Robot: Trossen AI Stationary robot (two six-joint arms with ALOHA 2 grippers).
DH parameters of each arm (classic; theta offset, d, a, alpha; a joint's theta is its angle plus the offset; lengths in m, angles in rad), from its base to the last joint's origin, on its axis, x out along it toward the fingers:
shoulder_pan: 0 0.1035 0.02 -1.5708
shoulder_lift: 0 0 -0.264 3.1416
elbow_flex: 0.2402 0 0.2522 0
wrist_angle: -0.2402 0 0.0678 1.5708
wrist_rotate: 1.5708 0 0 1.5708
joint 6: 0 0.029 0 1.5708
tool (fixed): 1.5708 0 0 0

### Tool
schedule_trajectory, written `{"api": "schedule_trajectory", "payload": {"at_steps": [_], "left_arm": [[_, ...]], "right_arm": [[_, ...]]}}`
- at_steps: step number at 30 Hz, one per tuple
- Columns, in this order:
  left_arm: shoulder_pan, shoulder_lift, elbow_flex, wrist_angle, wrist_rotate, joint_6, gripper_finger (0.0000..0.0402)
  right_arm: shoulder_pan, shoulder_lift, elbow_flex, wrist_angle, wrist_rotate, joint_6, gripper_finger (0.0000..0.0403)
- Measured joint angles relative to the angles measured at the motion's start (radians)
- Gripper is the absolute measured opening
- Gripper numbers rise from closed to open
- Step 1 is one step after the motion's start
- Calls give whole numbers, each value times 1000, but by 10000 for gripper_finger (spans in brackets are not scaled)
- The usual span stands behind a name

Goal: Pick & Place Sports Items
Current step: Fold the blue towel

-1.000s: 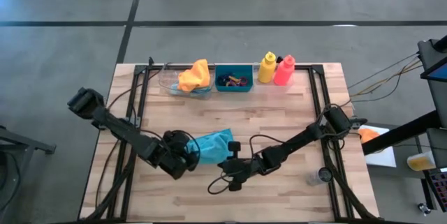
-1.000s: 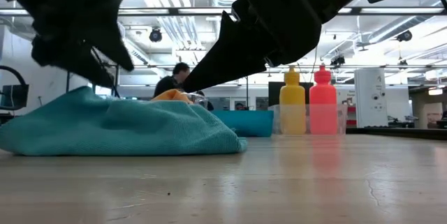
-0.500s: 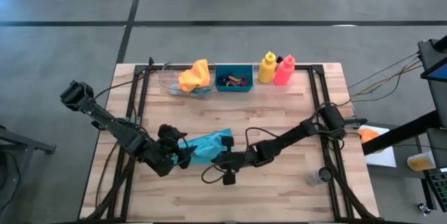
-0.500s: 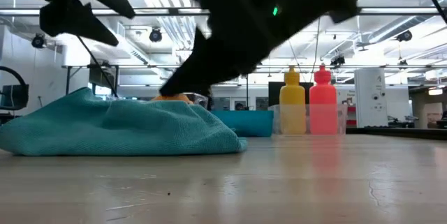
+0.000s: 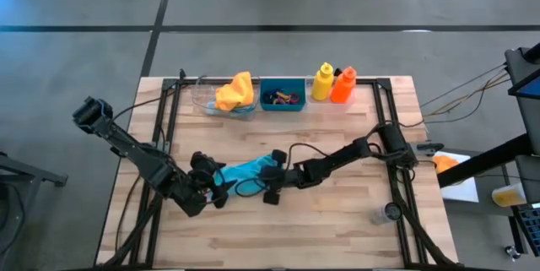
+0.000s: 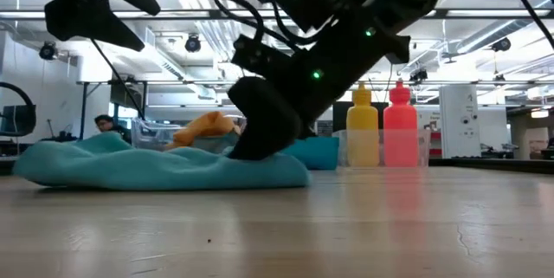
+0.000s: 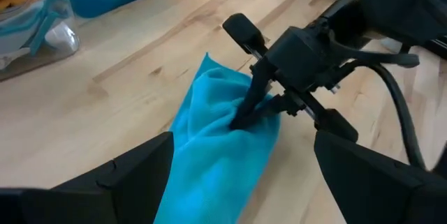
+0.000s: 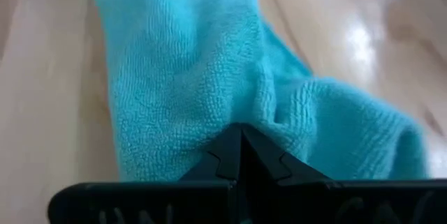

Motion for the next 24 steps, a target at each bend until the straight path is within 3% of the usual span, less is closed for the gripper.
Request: {"api": "schedule_trajectory", "payload": {"at_steps": [7, 14, 17, 20, 24], "left_arm": [[-10, 0, 0, 0, 3, 0, 351], [-29, 0, -1, -7, 11, 7, 351], [-56, 0, -1, -24, 13, 32, 351], [-96, -4, -1, -35, 16, 56, 351], [-162, -40, -1, -45, 0, 107, 352]], "right_arm": [[12, -18, 0, -34, 15, 1, 8], [33, -120, 0, -147, 272, -42, 8], [45, -168, -2, -187, 328, -63, 8], [73, -198, -2, -178, 316, -130, 8], [121, -202, -3, -88, 166, -182, 8]]}}
